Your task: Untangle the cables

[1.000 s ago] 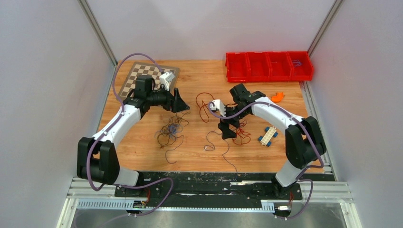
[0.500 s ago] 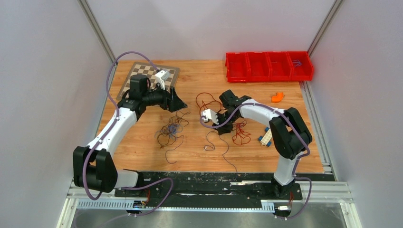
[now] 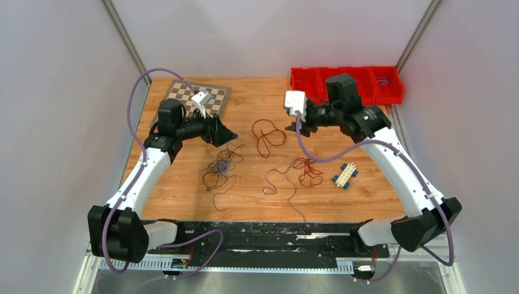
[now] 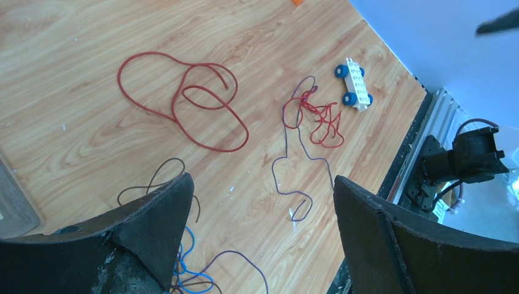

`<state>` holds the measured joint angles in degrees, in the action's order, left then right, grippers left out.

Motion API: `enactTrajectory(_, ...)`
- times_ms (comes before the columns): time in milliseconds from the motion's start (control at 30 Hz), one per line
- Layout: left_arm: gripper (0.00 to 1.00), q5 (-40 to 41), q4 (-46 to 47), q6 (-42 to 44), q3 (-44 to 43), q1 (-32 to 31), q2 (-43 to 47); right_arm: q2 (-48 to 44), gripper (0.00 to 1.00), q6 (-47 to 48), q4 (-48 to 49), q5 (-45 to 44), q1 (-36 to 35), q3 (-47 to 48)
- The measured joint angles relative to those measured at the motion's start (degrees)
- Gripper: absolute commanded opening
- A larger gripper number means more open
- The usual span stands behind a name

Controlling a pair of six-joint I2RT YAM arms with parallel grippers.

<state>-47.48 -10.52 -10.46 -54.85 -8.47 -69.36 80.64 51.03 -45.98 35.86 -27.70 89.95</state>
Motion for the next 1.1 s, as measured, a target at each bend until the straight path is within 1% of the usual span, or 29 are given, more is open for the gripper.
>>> enactTrajectory(33,0.94,-0.3,0.3,0.1,0.0,0.0,0.0,-1.0,0.78,0.7,-0.4,0.2,-0.1,-1.2)
enactTrajectory(67,0.95,-0.5,0.6,0.2,0.0,0.0,-0.1,-1.7,0.84,1.6,-1.1,0.4,-0.4,-3.0)
enactTrajectory(100,0.95,-0.7,0.7,0.2,0.0,0.0,-0.2,-1.7,0.87,2.7,-1.6,0.4,-0.5,-4.7)
enactTrajectory(167,0.95,-1.2,0.7,0.2,0.0,0.0,-0.6,-0.1,0.88,5.3,-2.7,0.0,-1.0,-8.6)
enactTrajectory(300,0.96,-1.6,0.5,0.2,0.0,0.0,-1.0,8.2,0.85,9.6,-3.5,-2.2,-2.1,-15.4)
enactTrajectory(400,0.96,-1.7,0.3,0.2,0.0,0.0,-1.0,11.8,0.81,13.0,-3.5,-4.1,-3.1,-18.3)
enactTrajectory(600,0.96,-1.5,-1.2,0.4,-0.1,0.0,-1.0,18.8,0.75,18.6,-0.9,-6.0,-4.4,-19.1)
enactTrajectory(733,0.95,-1.1,-1.9,0.6,-0.1,0.0,-1.0,24.7,0.64,20.3,1.2,-6.8,-5.2,-19.0)
enactTrajectory(767,0.95,-0.9,-2.1,0.7,-0.2,0.0,-1.0,25.9,0.6,20.8,1.6,-7.1,-5.3,-19.0)
enactTrajectory(800,0.95,-0.7,-2.4,0.8,-0.4,0.0,-1.0,27.0,0.52,21.2,1.9,-7.4,-5.4,-19.0)
enactTrajectory(867,0.95,-0.2,-3.0,1.1,-1.0,0.0,-1.0,27.9,0.29,22.1,2.9,-7.3,-5.7,-18.8)
enactTrajectory(933,0.95,0.3,-3.3,1.6,-1.8,0.0,-1.0,27.9,0.09,22.5,3.9,-7.6,-6.0,-18.7)
enactTrajectory(967,0.95,0.5,-3.4,1.8,-2.0,0.0,-1.0,27.9,0.01,22.6,4.0,-7.7,-6.1,-18.7)
enactTrajectory(1100,0.95,0.9,-3.6,2.0,-2.3,0.0,-1.0,26.5,0.0,19.3,3.4,-7.9,-6.2,-17.3)
